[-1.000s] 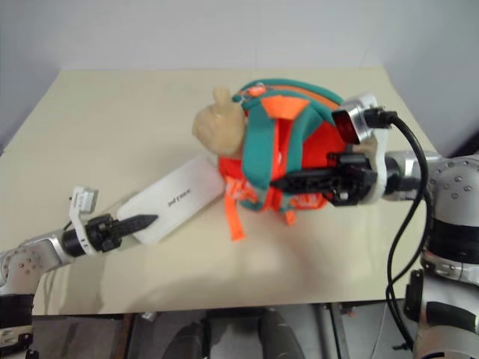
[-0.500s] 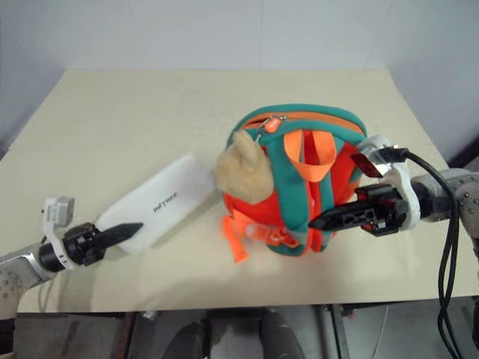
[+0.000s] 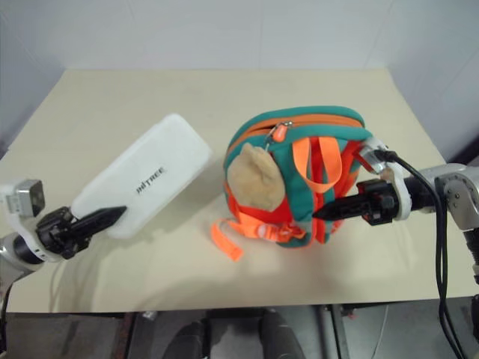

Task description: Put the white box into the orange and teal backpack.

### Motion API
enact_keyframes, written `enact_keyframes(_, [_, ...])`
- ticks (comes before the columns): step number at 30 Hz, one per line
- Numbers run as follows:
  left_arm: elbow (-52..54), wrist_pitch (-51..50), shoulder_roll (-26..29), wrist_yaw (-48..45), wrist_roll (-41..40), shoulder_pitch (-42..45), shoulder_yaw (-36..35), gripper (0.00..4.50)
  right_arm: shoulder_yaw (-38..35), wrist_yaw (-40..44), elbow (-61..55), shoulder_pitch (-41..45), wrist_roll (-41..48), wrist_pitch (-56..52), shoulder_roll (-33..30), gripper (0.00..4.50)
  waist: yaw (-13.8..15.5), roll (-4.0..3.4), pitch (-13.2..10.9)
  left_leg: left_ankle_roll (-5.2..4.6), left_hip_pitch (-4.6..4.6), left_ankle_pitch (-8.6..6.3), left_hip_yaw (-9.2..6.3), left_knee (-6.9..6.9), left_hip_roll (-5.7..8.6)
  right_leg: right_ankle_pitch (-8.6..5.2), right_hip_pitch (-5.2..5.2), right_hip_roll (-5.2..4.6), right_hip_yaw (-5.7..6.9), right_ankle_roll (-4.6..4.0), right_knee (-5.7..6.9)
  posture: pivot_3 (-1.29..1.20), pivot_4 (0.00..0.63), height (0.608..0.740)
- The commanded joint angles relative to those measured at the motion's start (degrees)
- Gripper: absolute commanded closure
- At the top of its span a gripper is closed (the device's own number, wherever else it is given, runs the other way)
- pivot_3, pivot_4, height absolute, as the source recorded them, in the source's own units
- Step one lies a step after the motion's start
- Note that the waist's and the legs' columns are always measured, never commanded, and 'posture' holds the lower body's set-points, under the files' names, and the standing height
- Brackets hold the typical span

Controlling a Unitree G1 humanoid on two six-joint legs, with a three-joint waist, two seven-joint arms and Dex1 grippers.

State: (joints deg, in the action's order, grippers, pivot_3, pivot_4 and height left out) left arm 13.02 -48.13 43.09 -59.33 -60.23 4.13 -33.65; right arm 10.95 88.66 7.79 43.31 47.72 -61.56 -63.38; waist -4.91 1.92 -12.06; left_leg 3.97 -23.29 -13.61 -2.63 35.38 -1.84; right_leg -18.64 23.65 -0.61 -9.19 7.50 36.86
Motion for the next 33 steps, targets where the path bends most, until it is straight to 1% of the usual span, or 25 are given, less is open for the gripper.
enact_keyframes(1, [3.53,-0.52,1.70,0.04,-4.30,1.31,-1.72,3.07,-1.30,3.61,0.88,0.87,-1.09,1.37,0.79,4.48,0.06,0.00,0.00,0.00,0.00,0.00,0.00,0.00,0.00,0.00,0.00,0.00,0.00,0.00,0.00,0.00,0.150,0.740])
enact_keyframes(6, [2.66,0.03,2.61,-1.43,-3.23,5.34,2.68,3.07,-1.65,3.16,0.88,1.10,-1.86,1.09,2.43,4.48,0.10,0.00,0.00,0.00,0.00,0.00,-0.01,0.13,0.01,0.01,-0.03,0.00,0.01,0.01,0.06,0.00,0.150,0.740])
enact_keyframes(8, [1.59,1.47,2.84,-1.93,-0.63,8.00,5.93,3.07,-2.02,2.94,0.46,0.96,-1.76,0.78,2.82,4.48,0.10,0.00,0.00,0.00,0.00,0.00,-0.01,0.16,0.01,0.01,-0.04,0.01,0.00,0.02,0.07,0.00,0.150,0.740])
enact_keyframes(10, [-1.37,5.02,2.53,-3.14,3.65,10.98,9.21,3.07,-2.58,2.51,-0.25,0.64,-1.36,0.32,3.10,4.48,0.10,0.00,0.00,0.00,0.00,0.00,-0.01,0.20,0.02,0.03,-0.06,0.01,0.00,0.05,0.07,0.00,0.150,0.740])
enact_keyframes(13, [-6.54,11.18,1.16,-4.37,8.54,15.64,11.79,3.07,-3.81,1.66,-1.83,-0.38,-0.38,-0.52,3.26,4.48,-0.03,-0.01,0.00,0.00,0.01,0.00,-0.01,0.24,0.03,0.04,-0.07,0.05,0.00,0.06,0.11,0.00,0.150,0.740])
enact_keyframes(16, [-10.39,15.08,0.15,-5.40,10.88,19.24,12.69,3.07,-5.11,0.93,-3.34,-1.58,0.26,-1.30,3.36,4.48,0.10,0.00,0.00,0.00,0.00,0.00,-0.02,0.23,0.02,0.04,-0.07,0.05,0.01,0.06,0.11,0.00,0.150,0.740])
enact_keyframes(20, [-14.16,15.80,0.27,-7.42,12.14,22.98,14.32,3.07,-7.00,-0.07,-4.70,-3.17,0.87,-2.02,3.46,4.48,0.17,0.00,0.00,-0.01,-0.04,0.00,-0.04,0.24,0.01,0.05,-0.06,0.04,0.01,0.08,0.10,0.00,0.150,0.740])
enact_keyframes(27, [-17.48,16.29,0.92,-12.13,13.96,25.77,16.83,3.07,-9.35,-1.71,-6.28,-4.90,1.61,-2.82,4.05,4.48,0.21,0.00,0.00,-0.03,-0.03,-0.02,-0.04,0.25,0.01,0.04,-0.05,0.03,0.02,0.09,0.16,0.00,0.150,0.740])
enact_keyframes(33, [-17.13,14.75,0.68,-13.08,12.58,27.10,15.97,3.07,-11.48,-3.07,-7.63,-6.73,2.31,-3.25,4.35,4.48,0.17,0.00,0.00,-0.04,-0.05,-0.02,-0.05,0.36,0.02,0.05,-0.08,0.02,0.02,0.11,0.20,0.00,0.150,0.740])
